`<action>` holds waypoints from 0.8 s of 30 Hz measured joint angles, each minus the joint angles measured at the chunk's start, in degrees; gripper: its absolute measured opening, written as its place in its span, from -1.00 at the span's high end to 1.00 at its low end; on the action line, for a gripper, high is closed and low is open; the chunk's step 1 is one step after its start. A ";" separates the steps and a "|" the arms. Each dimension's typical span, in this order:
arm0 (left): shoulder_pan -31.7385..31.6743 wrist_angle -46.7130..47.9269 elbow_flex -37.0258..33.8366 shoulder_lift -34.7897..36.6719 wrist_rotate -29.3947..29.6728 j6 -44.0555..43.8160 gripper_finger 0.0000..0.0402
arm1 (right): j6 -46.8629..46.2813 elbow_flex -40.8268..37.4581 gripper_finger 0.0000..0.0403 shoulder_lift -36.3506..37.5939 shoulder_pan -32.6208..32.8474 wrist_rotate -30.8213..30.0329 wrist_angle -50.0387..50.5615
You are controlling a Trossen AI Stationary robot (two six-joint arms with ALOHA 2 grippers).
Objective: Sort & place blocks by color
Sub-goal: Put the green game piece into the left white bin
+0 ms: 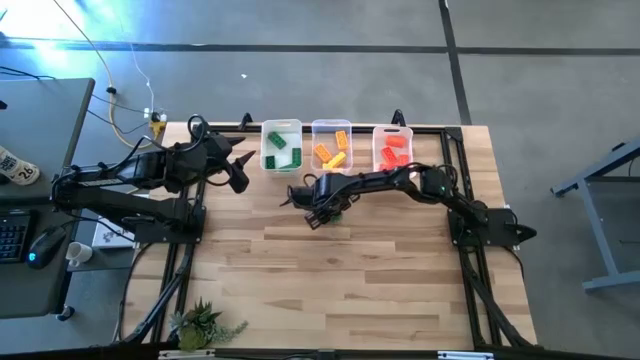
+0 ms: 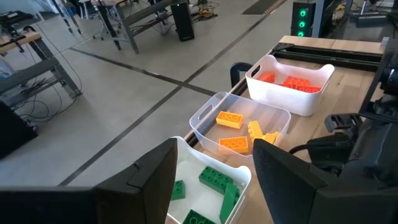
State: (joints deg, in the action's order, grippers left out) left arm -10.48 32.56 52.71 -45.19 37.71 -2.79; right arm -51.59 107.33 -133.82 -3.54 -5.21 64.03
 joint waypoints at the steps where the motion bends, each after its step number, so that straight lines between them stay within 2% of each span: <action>1: 0.00 0.00 0.00 -0.02 -0.05 0.00 0.01 | 0.00 0.00 0.04 0.00 0.13 0.14 -0.02; 5: 0.00 0.10 0.00 -0.02 -0.14 0.03 0.01 | -0.29 0.00 0.20 -0.06 0.64 -0.39 -0.10; 10: 0.00 0.10 0.00 -0.02 0.00 0.44 0.01 | 2.64 -0.02 0.62 -0.13 1.50 -1.04 -0.94; 11: 0.00 0.09 0.00 0.00 0.00 0.46 0.01 | 4.09 0.12 0.65 -0.13 1.65 -1.21 -1.08; 16: 0.00 -0.18 0.00 0.00 -0.05 -0.40 0.01 | 10.94 2.99 0.65 -0.82 1.70 -1.94 -2.18; 24: 0.00 -0.18 0.00 -0.02 0.00 -0.61 0.01 | 19.70 12.12 0.65 -0.72 1.13 -2.93 -4.63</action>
State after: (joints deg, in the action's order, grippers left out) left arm -10.48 32.38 52.71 -45.20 37.71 -3.40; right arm -31.89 119.44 -134.54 -2.41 -8.14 59.39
